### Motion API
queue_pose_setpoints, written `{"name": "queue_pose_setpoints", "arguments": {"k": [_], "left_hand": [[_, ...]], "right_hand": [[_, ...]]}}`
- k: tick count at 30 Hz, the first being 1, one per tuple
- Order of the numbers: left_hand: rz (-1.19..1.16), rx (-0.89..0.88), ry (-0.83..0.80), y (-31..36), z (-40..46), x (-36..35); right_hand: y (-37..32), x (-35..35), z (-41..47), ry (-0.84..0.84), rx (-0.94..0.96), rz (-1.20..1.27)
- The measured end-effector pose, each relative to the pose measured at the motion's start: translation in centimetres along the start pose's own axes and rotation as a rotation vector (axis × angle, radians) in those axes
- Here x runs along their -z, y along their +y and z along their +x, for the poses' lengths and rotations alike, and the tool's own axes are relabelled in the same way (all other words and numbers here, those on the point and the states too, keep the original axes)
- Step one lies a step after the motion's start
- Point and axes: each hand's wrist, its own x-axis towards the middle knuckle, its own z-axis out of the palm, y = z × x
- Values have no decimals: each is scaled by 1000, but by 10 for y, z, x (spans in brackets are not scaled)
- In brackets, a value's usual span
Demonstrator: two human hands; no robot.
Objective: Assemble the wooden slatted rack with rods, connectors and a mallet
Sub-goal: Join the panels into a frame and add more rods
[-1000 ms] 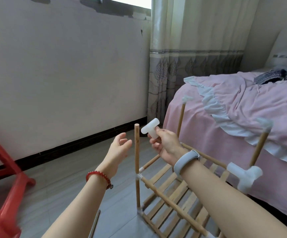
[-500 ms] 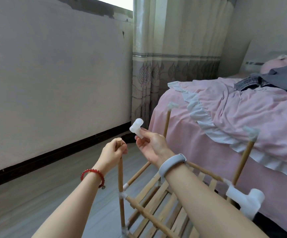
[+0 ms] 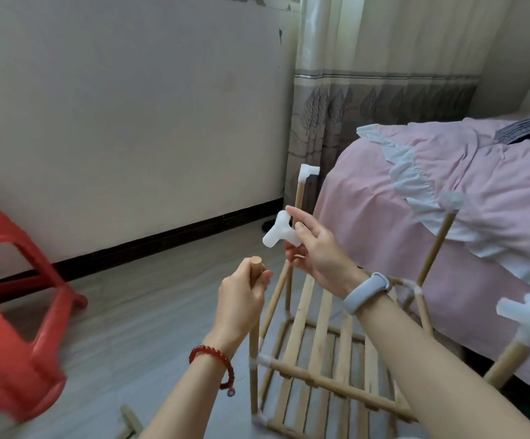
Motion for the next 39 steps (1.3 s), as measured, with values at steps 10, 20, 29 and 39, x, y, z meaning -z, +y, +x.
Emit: {"name": "queue_pose_setpoints", "arguments": {"k": [10, 20, 29, 39], "left_hand": [[-67, -15, -98, -9, -27, 21], [-263, -95, -58, -5, -24, 24], [-266, -115, -38, -6, -21, 20], [-222, -117, -65, -4, -16, 20]], "right_hand": [[19, -30, -28, -51, 376, -338], [28, -18, -31, -182, 591, -646], [26, -19, -26, -183, 629, -640], [20, -45, -9, -62, 621, -599]]}}
